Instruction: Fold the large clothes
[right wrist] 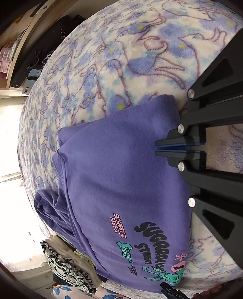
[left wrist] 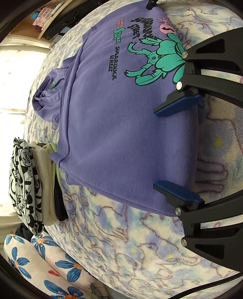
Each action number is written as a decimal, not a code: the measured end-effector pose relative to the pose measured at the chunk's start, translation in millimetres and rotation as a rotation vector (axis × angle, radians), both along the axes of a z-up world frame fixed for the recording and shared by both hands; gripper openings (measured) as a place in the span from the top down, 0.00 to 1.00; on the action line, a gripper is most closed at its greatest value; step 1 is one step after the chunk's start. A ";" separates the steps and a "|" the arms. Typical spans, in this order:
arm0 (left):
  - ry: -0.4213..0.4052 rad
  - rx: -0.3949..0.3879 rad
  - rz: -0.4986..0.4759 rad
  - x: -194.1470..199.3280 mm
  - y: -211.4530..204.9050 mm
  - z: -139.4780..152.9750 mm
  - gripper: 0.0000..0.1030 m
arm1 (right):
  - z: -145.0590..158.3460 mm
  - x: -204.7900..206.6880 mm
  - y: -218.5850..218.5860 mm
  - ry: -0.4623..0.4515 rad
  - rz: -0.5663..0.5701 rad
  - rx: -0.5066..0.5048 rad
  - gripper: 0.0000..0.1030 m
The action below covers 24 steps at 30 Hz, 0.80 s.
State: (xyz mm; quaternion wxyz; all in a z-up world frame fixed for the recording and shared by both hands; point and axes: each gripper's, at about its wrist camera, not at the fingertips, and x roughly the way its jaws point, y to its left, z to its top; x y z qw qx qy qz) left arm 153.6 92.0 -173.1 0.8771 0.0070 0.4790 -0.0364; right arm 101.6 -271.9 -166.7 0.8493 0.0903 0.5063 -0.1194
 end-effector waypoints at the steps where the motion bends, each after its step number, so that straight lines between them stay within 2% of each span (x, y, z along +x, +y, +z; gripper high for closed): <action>1: 0.013 0.002 -0.002 1.9 -0.7 1.9 0.32 | 0.3 1.3 0.5 0.008 0.000 -0.001 0.98; 3: 0.039 -0.011 -0.010 5.5 -1.1 8.0 0.32 | 1.7 4.6 2.0 0.027 0.001 -0.005 0.97; 5: 0.057 -0.057 -0.036 10.9 -0.6 17.2 0.32 | 5.6 8.4 3.5 0.043 0.009 -0.007 0.97; 9: 0.043 -0.070 -0.097 34.4 -5.1 43.3 0.32 | 24.7 26.0 4.4 0.045 0.058 0.029 0.97; 14: 0.035 -0.048 -0.177 97.1 -24.3 72.5 0.32 | 66.4 76.1 2.4 -0.007 0.125 0.041 0.97; 19: 0.036 -0.026 -0.241 178.8 -59.5 93.8 0.32 | 102.2 150.5 -0.3 -0.044 0.195 0.090 0.96; 21: 0.022 -0.004 -0.254 207.3 -74.2 99.1 0.32 | 110.4 177.1 -0.9 -0.058 0.202 0.091 0.89; 23: 0.021 0.023 -0.266 240.3 -90.8 101.3 0.32 | 116.4 209.2 -3.5 -0.082 0.205 0.106 0.71; 24: 0.025 0.031 -0.269 255.0 -97.3 100.9 0.32 | 117.0 219.8 -4.8 -0.090 0.204 0.112 0.67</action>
